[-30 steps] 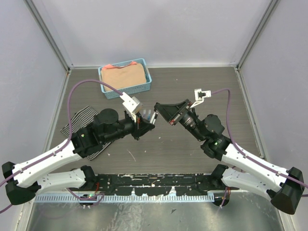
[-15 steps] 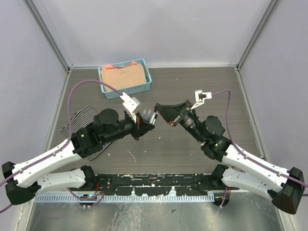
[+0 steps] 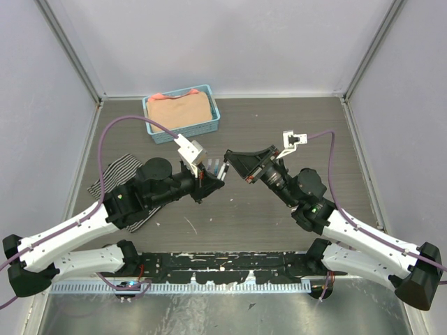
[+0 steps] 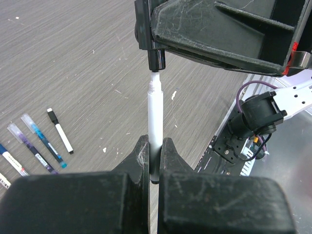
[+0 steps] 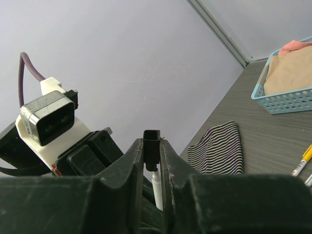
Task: Insert the pens into the pen caps
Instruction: Insert the pen cap onto the pen.
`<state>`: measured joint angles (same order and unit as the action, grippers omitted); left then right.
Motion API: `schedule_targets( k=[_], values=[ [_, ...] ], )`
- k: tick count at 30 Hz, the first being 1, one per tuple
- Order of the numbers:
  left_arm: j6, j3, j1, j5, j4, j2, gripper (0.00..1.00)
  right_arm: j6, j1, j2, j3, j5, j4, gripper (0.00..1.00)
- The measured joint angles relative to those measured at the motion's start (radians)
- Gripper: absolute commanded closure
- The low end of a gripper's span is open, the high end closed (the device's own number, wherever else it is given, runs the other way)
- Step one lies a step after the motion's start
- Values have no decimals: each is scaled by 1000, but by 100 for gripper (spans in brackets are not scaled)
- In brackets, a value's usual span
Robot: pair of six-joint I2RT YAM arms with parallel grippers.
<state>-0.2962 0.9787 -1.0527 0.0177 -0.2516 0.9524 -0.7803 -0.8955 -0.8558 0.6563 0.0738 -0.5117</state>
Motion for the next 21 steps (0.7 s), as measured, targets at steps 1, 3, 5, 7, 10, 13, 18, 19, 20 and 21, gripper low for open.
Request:
schedule_targets(
  k=[1, 3, 5, 7, 10, 13, 18, 19, 20, 21],
  values=[
    [0, 0, 0, 0, 0, 0, 100, 0, 0, 0, 0, 0, 0, 100],
    [0, 0, 0, 0, 0, 0, 100, 1, 0, 0, 0, 1, 1, 100],
    [0, 0, 0, 0, 0, 0, 100, 2, 0, 0, 0, 2, 2, 100],
    [0, 0, 0, 1, 0, 0, 100, 4, 0, 0, 0, 3, 5, 100],
    [0, 0, 0, 1, 0, -2, 100, 5, 0, 0, 0, 5, 17, 100],
    [0, 0, 0, 1, 0, -2, 100, 5, -3, -1, 0, 6, 22, 100],
    [0, 0, 1, 1, 0, -2, 100, 6, -4, -3, 0, 7, 24, 100],
    [0, 0, 1, 2, 0, -3, 100, 8, -4, -4, 0, 6, 23, 100],
    [0, 0, 1, 3, 0, -3, 100, 9, -5, -7, 2, 3, 24, 100],
    [0, 0, 1, 5, 0, -3, 100, 11, -5, -11, 3, 2, 22, 100]
  ],
)
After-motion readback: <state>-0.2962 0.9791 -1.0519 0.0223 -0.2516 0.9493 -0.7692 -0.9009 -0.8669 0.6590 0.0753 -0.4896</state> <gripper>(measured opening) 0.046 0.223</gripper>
